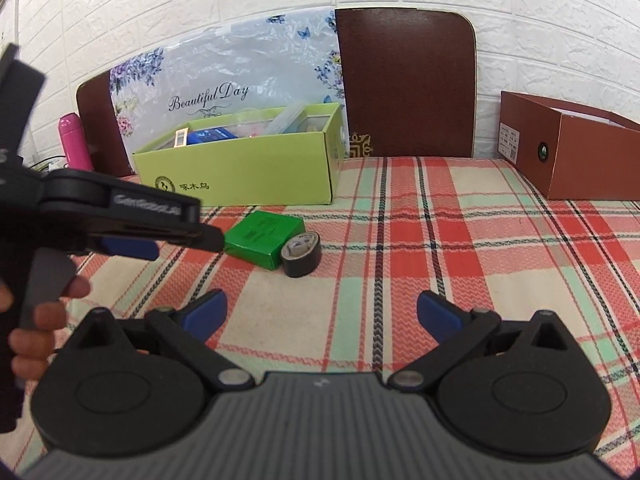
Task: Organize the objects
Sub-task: 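Grasp the green box with the left tool while the right tool grasps the black tape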
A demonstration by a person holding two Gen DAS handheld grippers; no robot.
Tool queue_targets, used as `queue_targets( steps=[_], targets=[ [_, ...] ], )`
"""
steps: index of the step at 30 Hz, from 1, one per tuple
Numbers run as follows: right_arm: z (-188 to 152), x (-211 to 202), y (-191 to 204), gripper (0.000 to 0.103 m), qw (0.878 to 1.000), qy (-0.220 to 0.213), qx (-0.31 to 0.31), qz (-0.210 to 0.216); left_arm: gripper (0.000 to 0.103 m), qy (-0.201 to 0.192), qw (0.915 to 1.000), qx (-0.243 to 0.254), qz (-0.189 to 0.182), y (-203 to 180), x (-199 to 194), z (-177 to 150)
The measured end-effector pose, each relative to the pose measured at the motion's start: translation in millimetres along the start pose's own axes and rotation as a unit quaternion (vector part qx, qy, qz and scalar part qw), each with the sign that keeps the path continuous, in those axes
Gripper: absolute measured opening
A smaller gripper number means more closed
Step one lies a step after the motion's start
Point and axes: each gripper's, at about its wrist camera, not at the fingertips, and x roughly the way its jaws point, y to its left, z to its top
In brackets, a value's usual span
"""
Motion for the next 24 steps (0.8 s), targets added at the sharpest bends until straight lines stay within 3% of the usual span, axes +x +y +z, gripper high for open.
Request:
queue_targets(
  steps=[14, 17, 19, 22, 24],
  targets=[
    [-1, 11, -6, 0.103, 1.000, 0.018, 0.004, -0.002, 0.077, 0.017, 0.9993, 0.034, 0.000, -37, 63, 32],
    [0, 13, -5, 0.103, 1.000, 0.022, 0.003, -0.001, 0.077, 0.030, 0.9987, 0.039, 0.011, -35, 73, 30],
    [0, 16, -4, 0.103, 1.000, 0.024, -0.001, 0.000, 0.077, 0.026, 0.9994, 0.024, -0.004, -26, 72, 27],
    [2, 22, -2, 0.103, 1.000, 0.028, -0.007, 0.001, 0.068, 0.030, 0.9993, 0.020, -0.013, -16, 67, 26],
    [5, 27, 1, 0.103, 1.000, 0.028, -0.011, 0.003, 0.067, 0.032, 0.9991, 0.027, -0.012, -12, 63, 26]
  ],
)
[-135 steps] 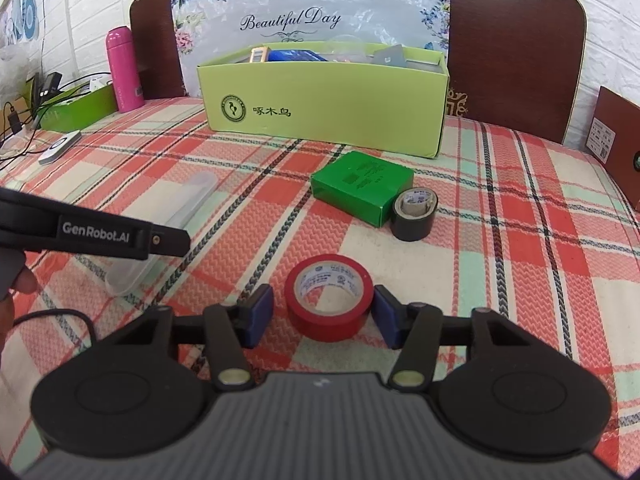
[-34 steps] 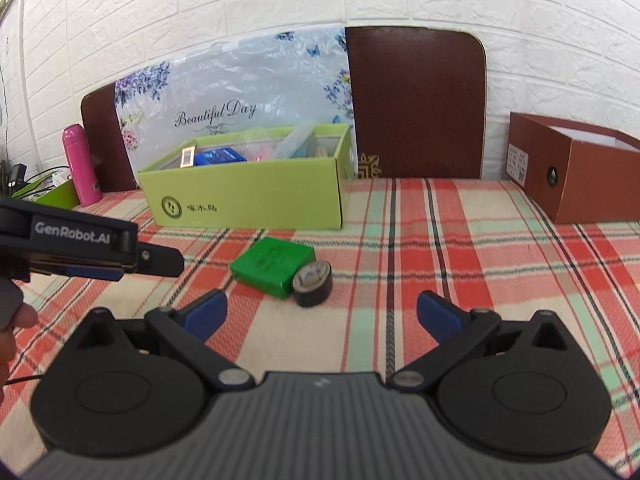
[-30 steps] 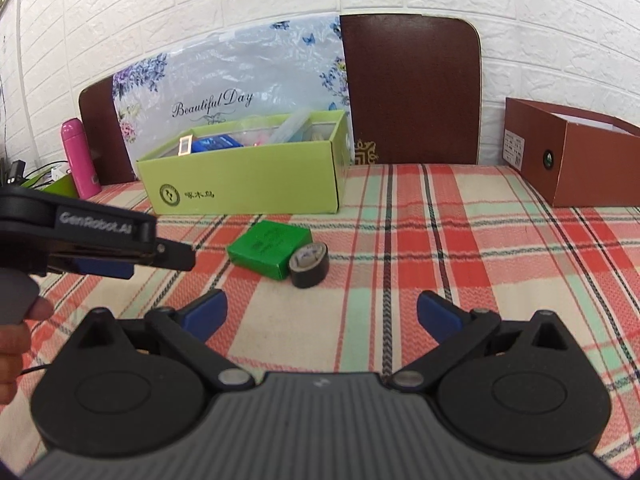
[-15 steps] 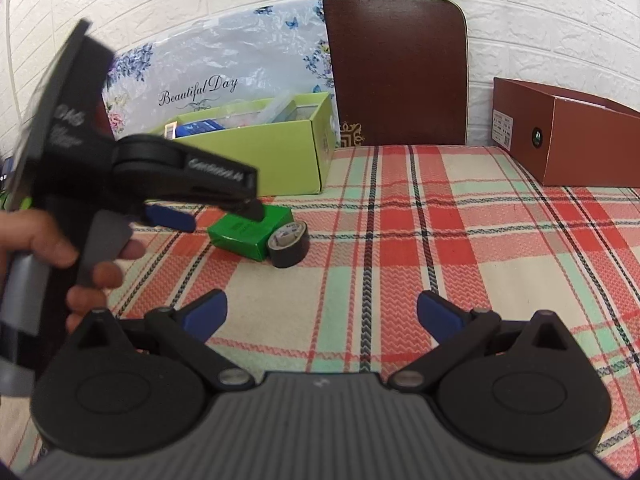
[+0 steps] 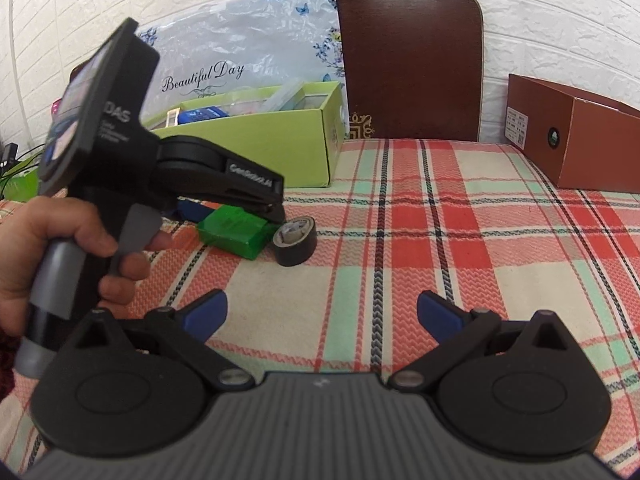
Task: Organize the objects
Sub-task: 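Grasp the green box with the left tool while the right tool grasps the black tape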
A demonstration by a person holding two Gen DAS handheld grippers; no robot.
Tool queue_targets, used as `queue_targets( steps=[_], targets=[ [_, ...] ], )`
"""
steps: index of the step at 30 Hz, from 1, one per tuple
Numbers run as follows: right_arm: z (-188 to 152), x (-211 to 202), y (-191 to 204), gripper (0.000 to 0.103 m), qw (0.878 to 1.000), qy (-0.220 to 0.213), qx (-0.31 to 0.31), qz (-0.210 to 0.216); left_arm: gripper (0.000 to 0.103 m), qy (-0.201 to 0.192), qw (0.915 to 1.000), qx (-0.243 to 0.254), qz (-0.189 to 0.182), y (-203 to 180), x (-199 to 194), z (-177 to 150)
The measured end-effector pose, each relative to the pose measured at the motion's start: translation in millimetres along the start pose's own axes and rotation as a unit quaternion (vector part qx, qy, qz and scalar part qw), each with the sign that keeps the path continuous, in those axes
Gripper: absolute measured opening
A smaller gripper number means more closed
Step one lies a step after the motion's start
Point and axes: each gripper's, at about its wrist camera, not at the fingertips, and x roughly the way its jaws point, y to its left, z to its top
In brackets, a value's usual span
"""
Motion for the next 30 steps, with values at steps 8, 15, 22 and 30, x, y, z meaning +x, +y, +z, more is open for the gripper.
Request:
queue_targets(
  steps=[8, 15, 22, 30],
  targets=[
    [12, 26, 14, 0.100, 1.000, 0.012, -0.024, 0.006, 0.067, 0.000, 1.0000, -0.003, 0.006, 20, -11, -6],
    [26, 62, 18, 0.081, 0.998, 0.036, -0.041, -0.007, 0.067, 0.000, 0.9999, -0.007, 0.011, 36, -18, -9],
    [35, 82, 23, 0.036, 0.998, 0.048, -0.044, -0.002, 0.067, 0.002, 0.9999, -0.006, 0.012, 44, -23, -12],
    [33, 73, 30, 0.032, 0.998, 0.048, -0.051, 0.009, 0.066, -0.001, 0.9999, -0.008, 0.008, 48, -30, -17]
  ],
)
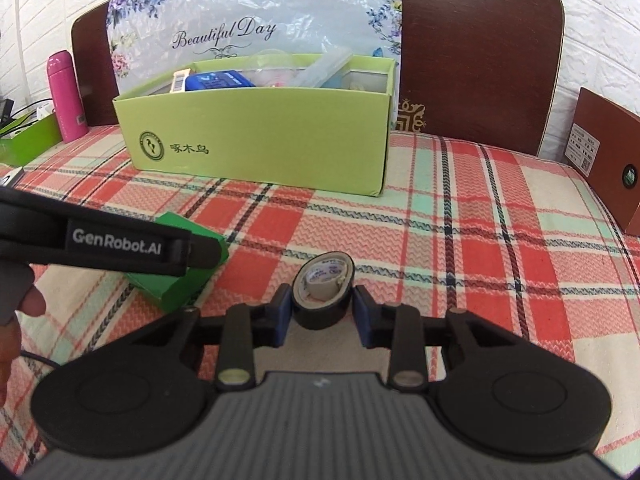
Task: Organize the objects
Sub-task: 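Grasp the green box with the left tool while the right tool grasps the black tape, then lift the green box and black tape into the lime-green box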
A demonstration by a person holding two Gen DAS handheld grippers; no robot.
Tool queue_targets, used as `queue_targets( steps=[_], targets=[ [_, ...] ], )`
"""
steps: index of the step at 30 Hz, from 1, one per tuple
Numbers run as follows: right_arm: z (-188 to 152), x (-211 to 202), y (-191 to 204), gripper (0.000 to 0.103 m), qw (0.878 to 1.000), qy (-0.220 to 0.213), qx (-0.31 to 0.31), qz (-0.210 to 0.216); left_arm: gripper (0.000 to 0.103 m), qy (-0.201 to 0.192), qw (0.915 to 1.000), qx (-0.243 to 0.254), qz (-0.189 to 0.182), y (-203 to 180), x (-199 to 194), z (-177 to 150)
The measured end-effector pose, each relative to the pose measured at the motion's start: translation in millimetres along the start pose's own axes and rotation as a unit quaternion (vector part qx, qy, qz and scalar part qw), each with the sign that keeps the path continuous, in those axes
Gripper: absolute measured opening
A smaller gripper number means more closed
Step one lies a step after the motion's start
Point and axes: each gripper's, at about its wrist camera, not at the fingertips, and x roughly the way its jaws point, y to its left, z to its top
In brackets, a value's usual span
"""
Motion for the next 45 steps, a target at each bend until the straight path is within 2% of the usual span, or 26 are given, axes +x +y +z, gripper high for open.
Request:
queue_targets(
  steps=[6, 11, 19, 27, 34, 39, 43, 44, 45],
  targets=[
    [7, -12, 7, 0.032, 1.000, -0.014, -0.008, 0.010, 0.066, -0.012, 0.9999, -0.004, -0.004, 5, -14, -1],
    [21, -25, 13, 0.032, 0.999, -0.038, -0.017, 0.018, 0.066, -0.037, 0.9991, -0.009, -0.016, 12, -34, 9],
    [58, -37, 20, 0.032, 0.996, -0.083, -0.032, 0.032, 0.066, -0.096, 0.9951, -0.007, -0.024, 22, -66, 46],
    [108, -27, 25, 0.032, 0.990, -0.131, -0.048, 0.032, 0.066, -0.143, 0.9895, -0.008, -0.015, 33, -74, 97],
    [151, 2, 29, 0.032, 0.985, -0.158, -0.056, 0.026, 0.066, -0.172, 0.9850, -0.002, -0.003, 37, -57, 147],
    [166, 24, 26, 0.032, 0.984, -0.168, -0.063, 0.009, 0.066, -0.175, 0.9845, -0.001, 0.006, 43, -33, 168],
    [167, 48, 10, 0.032, 0.988, -0.150, -0.045, 0.003, 0.067, -0.168, 0.9857, -0.005, 0.009, 53, -9, 174],
    [164, 55, 8, 0.033, 0.989, -0.139, -0.048, 0.005, 0.067, -0.167, 0.9860, -0.007, 0.008, 55, -3, 173],
    [161, 63, 7, 0.045, 0.990, -0.126, -0.056, 0.008, 0.072, -0.165, 0.9861, -0.009, 0.008, 57, 5, 172]
  ],
)
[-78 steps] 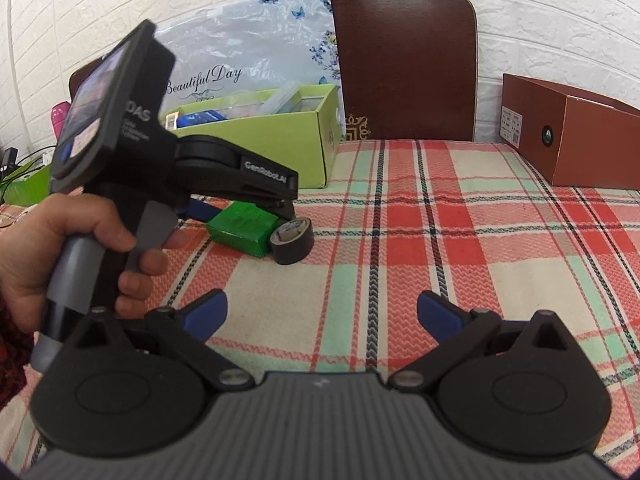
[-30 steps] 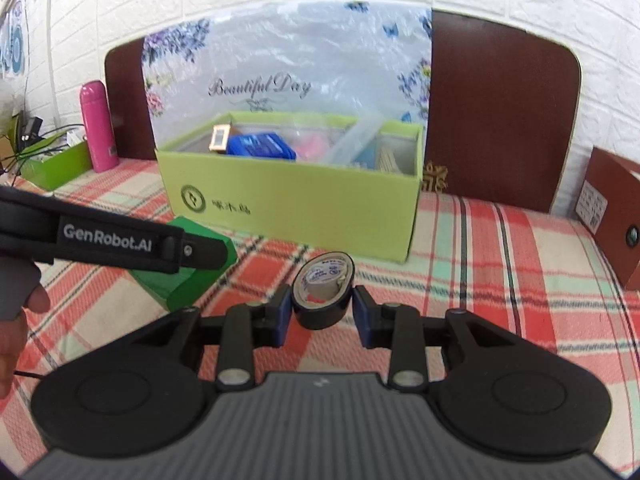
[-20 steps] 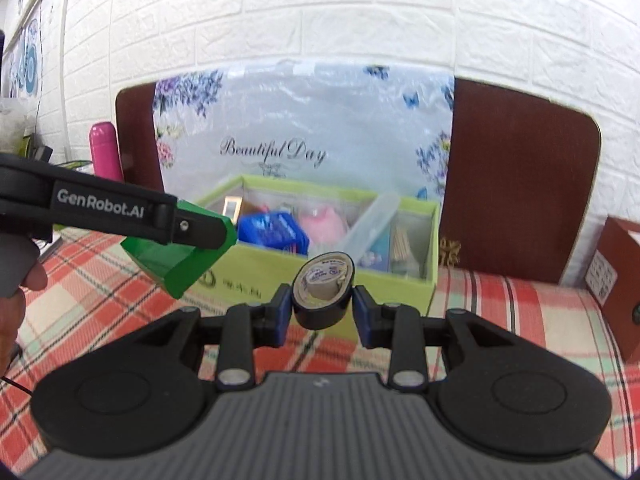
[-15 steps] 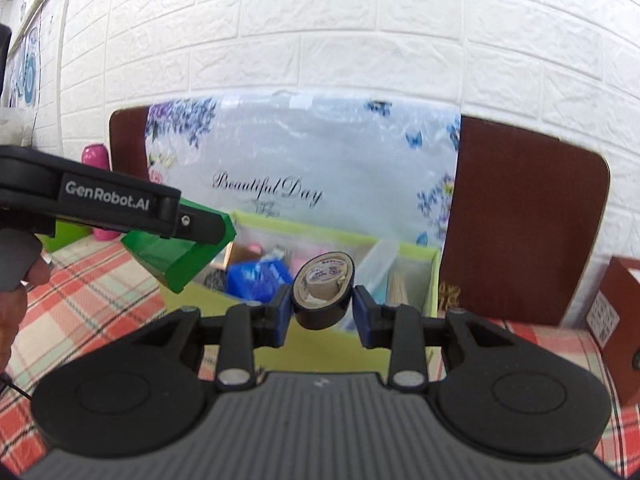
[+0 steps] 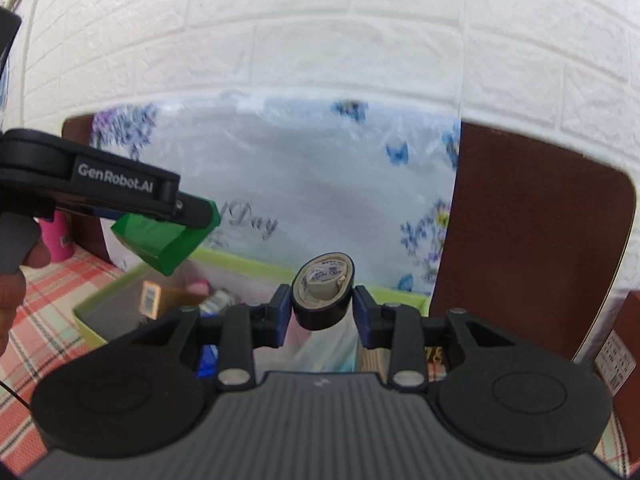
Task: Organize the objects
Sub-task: 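Lift the green box and black tape into the lime-green box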
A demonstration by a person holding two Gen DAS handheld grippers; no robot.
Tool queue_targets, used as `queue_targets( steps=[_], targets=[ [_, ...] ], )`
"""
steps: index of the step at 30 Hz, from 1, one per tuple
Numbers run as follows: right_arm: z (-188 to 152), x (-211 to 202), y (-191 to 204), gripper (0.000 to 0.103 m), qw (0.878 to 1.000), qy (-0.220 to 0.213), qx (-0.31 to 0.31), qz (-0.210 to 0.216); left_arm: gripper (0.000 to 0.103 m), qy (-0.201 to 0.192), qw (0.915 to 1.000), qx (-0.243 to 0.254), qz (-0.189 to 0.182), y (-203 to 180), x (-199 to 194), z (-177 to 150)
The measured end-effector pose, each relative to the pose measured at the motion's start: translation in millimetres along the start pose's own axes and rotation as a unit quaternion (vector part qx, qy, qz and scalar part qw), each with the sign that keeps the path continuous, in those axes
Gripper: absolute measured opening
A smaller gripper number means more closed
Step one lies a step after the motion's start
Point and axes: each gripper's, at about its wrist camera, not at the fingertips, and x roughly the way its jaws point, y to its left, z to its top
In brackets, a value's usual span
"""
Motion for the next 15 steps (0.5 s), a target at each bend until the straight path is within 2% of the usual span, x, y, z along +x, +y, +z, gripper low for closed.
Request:
queue_targets(
  steps=[1, 2, 3, 8, 12, 15],
  targets=[
    [-6, 5, 1, 0.057, 1.000, 0.012, -0.006, -0.004, 0.077, 0.008, 1.0000, -0.002, 0.004, 3, 8, -4],
    [-12, 6, 2, 0.077, 1.000, 0.013, -0.010, -0.013, 0.082, 0.018, 0.9997, -0.006, 0.012, 5, 13, -8],
    [-19, 4, 2, 0.084, 1.000, 0.005, -0.015, -0.020, 0.082, 0.025, 0.9994, -0.014, 0.019, 9, 16, -13],
    [-42, -5, 5, 0.094, 0.999, -0.009, -0.018, -0.028, 0.082, 0.027, 0.9986, -0.040, 0.023, 16, 10, -29],
    [-41, -9, 1, 0.103, 1.000, -0.006, 0.009, -0.025, 0.083, 0.022, 0.9986, -0.037, 0.029, 9, -2, -31],
    [-37, -18, 4, 0.103, 1.000, -0.007, 0.006, -0.023, 0.083, 0.018, 0.9985, -0.039, 0.034, 3, -15, -29]
  ],
)
